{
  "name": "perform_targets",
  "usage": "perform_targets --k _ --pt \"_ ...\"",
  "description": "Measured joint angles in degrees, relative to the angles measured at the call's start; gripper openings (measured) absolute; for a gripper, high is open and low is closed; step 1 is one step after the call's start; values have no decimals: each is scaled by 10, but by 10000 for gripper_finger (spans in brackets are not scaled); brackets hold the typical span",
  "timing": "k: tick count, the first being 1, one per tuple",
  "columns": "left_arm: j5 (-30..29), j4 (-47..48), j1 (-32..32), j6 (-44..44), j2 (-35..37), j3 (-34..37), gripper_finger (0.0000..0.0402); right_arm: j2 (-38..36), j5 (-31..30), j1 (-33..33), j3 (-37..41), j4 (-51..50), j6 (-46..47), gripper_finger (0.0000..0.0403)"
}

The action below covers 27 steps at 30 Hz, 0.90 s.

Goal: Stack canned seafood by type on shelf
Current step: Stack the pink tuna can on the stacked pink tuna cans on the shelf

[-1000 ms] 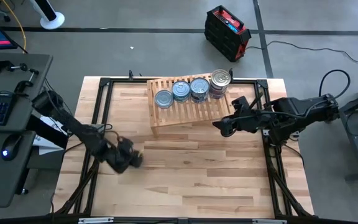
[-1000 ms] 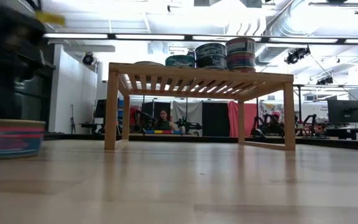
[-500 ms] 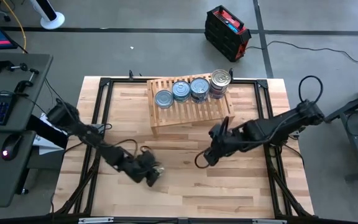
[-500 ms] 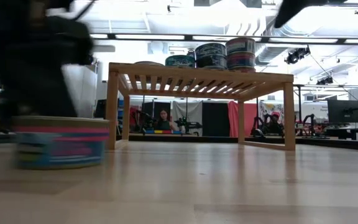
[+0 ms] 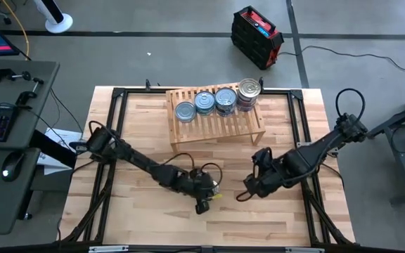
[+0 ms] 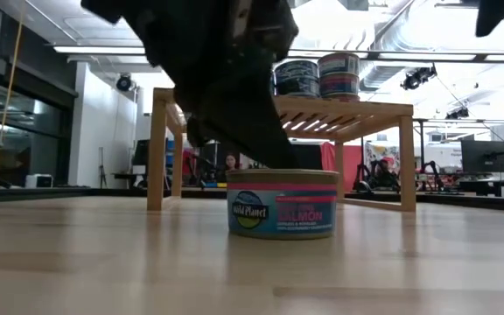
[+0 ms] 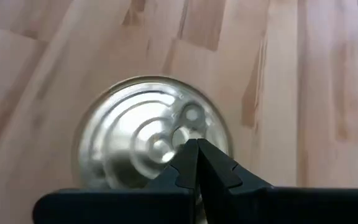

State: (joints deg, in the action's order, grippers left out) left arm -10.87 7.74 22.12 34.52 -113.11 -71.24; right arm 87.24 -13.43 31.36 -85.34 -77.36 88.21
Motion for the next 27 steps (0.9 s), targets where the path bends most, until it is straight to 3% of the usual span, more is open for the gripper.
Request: perform_targets --k 4,10,14,18,21,23,26,27 --pt "-20 35 7 -21 48 14 0 0 1 9 0 -44 49 337" --pt "-65 -49 47 74 133 161 0 5 25 43 0 -129 148 337" --pt "-97 -156 69 153 186 253 0 12 35 62 0 -109 139 337" --pt "-115 -213 74 128 198 272 0 39 35 58 0 -74 62 328" --pt "-117 -211 66 61 189 262 0 70 55 37 0 -24 -30 272" --pt "-116 -212 59 3 179 250 0 99 58 21 0 17 -101 200" --pt "-117 -218 49 -89 161 230 0 146 49 0 0 78 -203 57" --pt "-115 -218 46 -113 154 227 0 162 46 -8 0 91 -233 29"
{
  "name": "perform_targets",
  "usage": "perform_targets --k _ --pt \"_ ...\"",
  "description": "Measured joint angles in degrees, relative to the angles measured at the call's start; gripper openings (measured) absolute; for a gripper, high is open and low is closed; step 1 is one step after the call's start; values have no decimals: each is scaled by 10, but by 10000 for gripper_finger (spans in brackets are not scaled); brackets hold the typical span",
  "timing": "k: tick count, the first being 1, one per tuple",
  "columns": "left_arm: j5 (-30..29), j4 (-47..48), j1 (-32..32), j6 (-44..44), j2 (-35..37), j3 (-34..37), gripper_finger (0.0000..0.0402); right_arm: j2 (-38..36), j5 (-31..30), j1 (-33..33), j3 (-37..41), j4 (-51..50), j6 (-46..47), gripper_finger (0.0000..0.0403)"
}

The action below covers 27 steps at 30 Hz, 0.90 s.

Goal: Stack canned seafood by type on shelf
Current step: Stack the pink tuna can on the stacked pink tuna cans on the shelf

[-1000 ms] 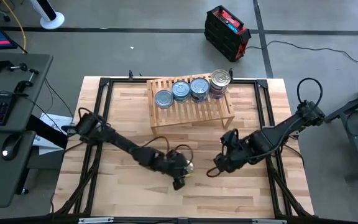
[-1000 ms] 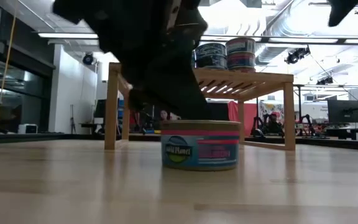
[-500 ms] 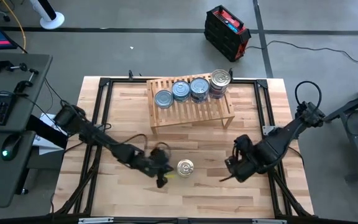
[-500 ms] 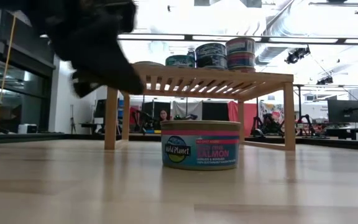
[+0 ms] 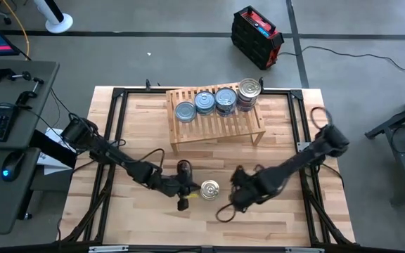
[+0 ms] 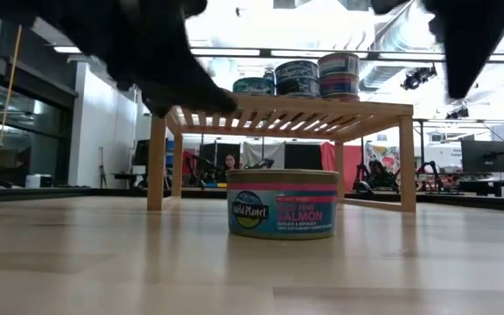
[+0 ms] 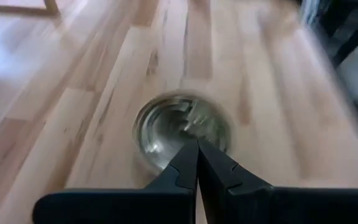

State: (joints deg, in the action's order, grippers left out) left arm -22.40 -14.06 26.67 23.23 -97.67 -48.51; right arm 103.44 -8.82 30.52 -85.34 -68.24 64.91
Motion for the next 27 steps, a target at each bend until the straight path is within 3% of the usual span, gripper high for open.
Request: perform_targets --k 7,12,16,27 --pt "3 1 -6 -34 -60 -26 0 91 -22 -41 0 109 -157 4" --pt "5 2 2 -18 -66 -29 0 111 -42 -54 0 138 -214 1" --pt "3 8 4 -21 -75 -27 0 131 -25 -67 0 174 -274 0" --pt "-28 22 0 -39 -79 -26 0 147 -16 -90 0 226 -279 0"
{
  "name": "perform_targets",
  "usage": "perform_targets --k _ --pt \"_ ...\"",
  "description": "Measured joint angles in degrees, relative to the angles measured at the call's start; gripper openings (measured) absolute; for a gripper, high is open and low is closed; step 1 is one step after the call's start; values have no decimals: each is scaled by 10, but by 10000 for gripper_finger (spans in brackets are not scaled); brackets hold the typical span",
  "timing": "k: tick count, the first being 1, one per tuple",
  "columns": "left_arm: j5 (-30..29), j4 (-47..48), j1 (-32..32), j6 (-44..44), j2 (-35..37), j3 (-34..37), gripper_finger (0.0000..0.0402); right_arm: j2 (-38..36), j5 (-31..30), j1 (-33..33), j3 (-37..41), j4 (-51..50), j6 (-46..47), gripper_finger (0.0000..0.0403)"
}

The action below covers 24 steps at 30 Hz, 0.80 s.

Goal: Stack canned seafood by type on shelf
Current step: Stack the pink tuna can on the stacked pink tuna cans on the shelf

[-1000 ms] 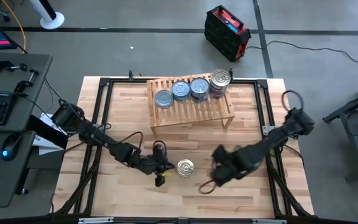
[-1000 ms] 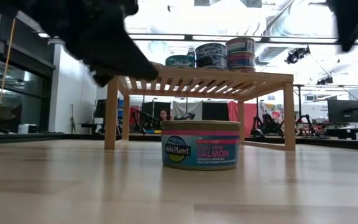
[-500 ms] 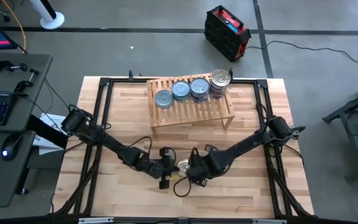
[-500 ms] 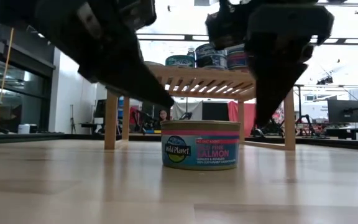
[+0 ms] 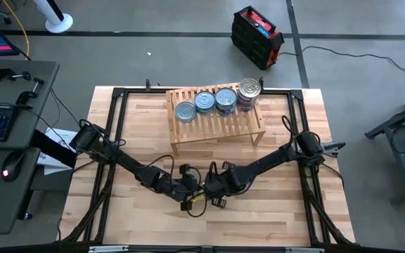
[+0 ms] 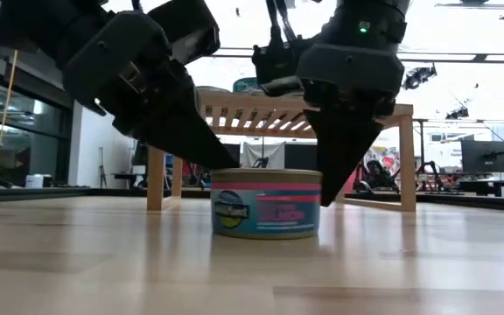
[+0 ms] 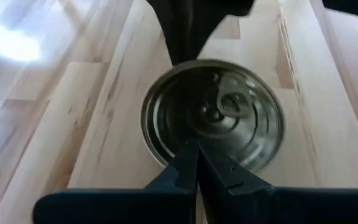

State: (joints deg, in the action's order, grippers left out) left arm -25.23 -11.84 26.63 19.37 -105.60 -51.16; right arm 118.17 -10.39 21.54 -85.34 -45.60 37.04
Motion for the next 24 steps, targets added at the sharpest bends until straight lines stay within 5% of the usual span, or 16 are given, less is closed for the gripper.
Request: perform_targets --k 11,24 --pt "-10 62 3 -2 8 -3 0 -2 1 -1 0 57 4 0" --pt "1 172 23 12 111 18 0 -3 11 -3 0 42 -31 0"
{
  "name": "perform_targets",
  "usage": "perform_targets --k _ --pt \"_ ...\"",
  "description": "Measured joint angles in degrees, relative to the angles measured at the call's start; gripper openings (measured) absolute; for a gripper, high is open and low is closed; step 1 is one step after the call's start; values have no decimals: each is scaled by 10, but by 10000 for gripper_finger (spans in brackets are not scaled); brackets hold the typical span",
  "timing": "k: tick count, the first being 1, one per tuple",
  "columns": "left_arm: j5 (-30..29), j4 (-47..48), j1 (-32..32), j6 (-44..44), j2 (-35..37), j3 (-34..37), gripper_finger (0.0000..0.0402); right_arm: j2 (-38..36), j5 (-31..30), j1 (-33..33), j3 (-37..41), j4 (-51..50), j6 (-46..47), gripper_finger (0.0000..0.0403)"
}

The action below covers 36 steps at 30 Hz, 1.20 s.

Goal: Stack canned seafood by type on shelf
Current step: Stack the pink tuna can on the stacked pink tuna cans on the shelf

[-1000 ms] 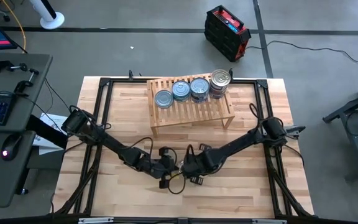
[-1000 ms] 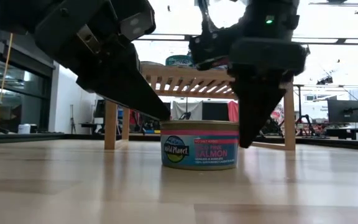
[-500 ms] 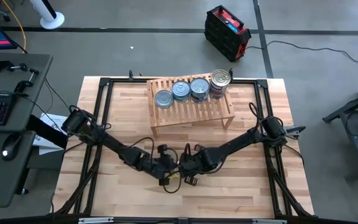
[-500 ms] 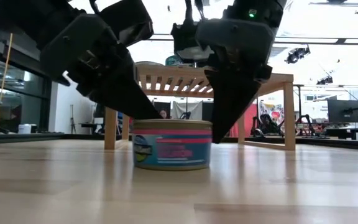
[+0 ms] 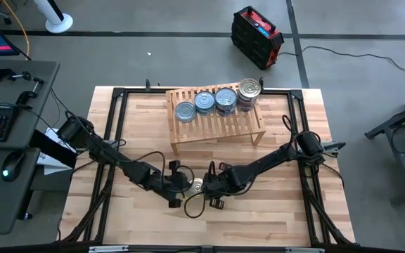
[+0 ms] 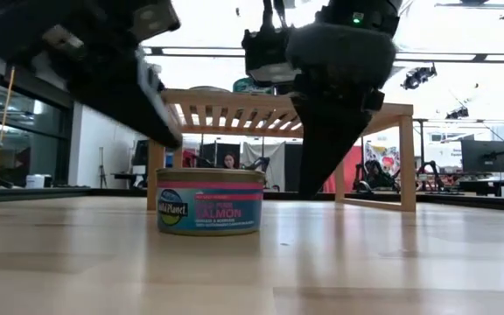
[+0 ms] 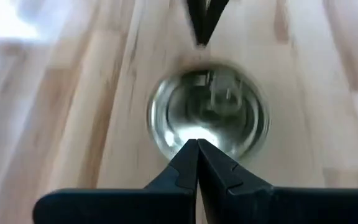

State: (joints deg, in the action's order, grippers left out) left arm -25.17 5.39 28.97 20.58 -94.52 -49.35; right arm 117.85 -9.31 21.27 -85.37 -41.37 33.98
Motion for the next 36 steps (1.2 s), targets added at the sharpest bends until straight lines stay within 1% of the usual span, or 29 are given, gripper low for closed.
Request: perform_targets --k 2,4,8,15,18,24,29,36 --pt "0 -16 10 21 -3 19 0 3 22 -2 0 17 -36 0" --pt "1 -65 17 38 -12 39 0 11 42 -4 0 27 -59 0" --pt "-4 -122 29 55 -11 60 0 31 54 -8 0 47 -59 0" --pt "-7 -105 34 53 -11 63 0 38 44 -10 0 59 -60 0" --pt "-10 -101 35 53 -10 62 0 38 23 -11 -1 72 -60 0" --pt "-11 -97 36 52 -10 62 0 37 5 -12 -1 79 -59 0" --pt "-11 -94 36 42 -10 62 0 28 -1 -13 -2 87 -60 0" --pt "-11 -61 37 38 -8 61 0 5 -6 -14 -2 110 -67 0"
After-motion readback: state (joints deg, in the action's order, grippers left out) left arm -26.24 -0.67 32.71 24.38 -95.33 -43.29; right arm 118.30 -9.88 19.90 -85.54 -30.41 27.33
